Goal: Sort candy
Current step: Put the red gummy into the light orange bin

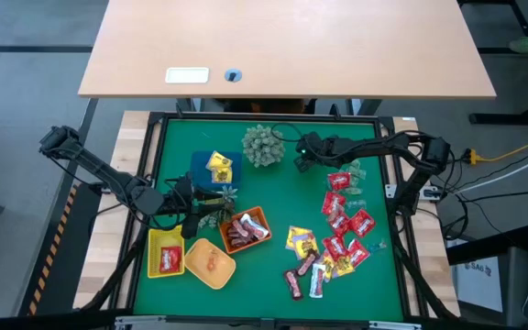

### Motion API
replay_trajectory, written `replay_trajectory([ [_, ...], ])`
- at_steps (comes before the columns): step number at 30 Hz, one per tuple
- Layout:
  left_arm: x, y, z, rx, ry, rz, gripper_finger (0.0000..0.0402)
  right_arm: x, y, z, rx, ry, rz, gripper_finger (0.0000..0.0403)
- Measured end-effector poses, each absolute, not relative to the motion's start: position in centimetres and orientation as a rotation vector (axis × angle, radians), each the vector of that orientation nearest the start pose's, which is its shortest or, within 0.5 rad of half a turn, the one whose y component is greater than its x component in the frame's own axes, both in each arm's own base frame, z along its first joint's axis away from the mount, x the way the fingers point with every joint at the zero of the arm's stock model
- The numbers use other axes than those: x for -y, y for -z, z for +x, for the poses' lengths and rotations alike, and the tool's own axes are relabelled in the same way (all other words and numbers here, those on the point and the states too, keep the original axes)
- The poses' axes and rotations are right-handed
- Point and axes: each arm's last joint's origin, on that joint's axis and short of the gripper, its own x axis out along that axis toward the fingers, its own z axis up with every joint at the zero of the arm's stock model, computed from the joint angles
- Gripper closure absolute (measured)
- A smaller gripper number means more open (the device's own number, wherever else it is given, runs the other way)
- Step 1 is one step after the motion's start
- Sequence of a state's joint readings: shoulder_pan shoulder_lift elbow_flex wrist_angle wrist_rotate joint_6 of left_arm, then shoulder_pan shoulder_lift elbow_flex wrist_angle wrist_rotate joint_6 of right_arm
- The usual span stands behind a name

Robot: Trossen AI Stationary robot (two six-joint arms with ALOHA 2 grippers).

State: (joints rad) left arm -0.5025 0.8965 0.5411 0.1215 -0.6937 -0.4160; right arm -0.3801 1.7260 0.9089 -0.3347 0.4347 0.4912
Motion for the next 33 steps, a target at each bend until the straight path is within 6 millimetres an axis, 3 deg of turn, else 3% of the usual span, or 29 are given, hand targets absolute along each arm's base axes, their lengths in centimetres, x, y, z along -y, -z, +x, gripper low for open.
replay_trajectory([
  [8,7.7,-26.0,17.8,-0.151,-0.227,-0.281,0.0271,12.6,-14.0,28.4,-0.962,1.005,0.443,0.0221],
  [19,7.7,-26.0,17.8,-0.151,-0.227,-0.281,0.0271,12.7,-12.2,28.7,-1.020,1.005,0.435,0.0221],
  [33,7.7,-26.0,17.8,-0.151,-0.227,-0.282,0.0271,12.7,-12.1,28.7,-1.028,0.998,0.439,0.0236],
])
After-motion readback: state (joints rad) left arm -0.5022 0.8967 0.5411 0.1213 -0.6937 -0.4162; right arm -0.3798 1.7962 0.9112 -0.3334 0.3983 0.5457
